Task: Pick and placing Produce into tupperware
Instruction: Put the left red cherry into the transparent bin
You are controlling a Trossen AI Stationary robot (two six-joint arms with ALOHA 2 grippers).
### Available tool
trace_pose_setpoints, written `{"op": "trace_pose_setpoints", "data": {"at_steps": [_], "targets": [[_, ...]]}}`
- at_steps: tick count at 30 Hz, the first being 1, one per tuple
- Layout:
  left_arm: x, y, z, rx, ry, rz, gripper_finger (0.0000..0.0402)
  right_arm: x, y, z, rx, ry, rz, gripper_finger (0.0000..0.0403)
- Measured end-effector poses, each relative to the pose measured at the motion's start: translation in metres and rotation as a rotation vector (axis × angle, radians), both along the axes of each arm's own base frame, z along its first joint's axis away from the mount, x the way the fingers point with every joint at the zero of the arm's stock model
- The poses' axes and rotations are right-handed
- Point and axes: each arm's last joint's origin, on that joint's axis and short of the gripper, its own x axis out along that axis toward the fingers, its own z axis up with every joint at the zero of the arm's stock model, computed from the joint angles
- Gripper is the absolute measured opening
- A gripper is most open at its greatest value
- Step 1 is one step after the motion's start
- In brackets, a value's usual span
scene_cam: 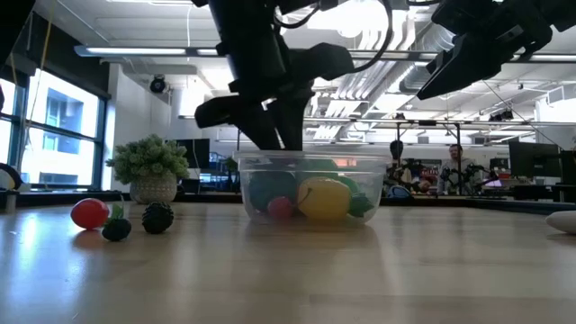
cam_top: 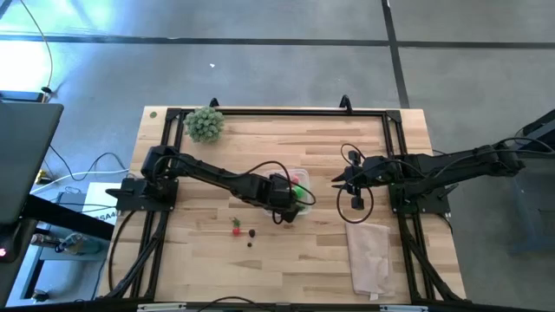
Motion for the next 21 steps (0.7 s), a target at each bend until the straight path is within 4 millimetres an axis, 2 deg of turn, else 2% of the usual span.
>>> {"op": "trace_pose_setpoints", "data": {"at_steps": [14,21], "targets": [[0.0026,-0.0006,-0.0061,-0.012,0.004,-0.002,0.0089,0.0,0.0,0.0001,0.0,0.0,0.0,0.0067],[0.0022,-0.0009,-0.008,-0.019,0.017,-0.007,0.0134,0.0,0.0,0.0001,0.0,0.0,0.0,0.0067]]}}
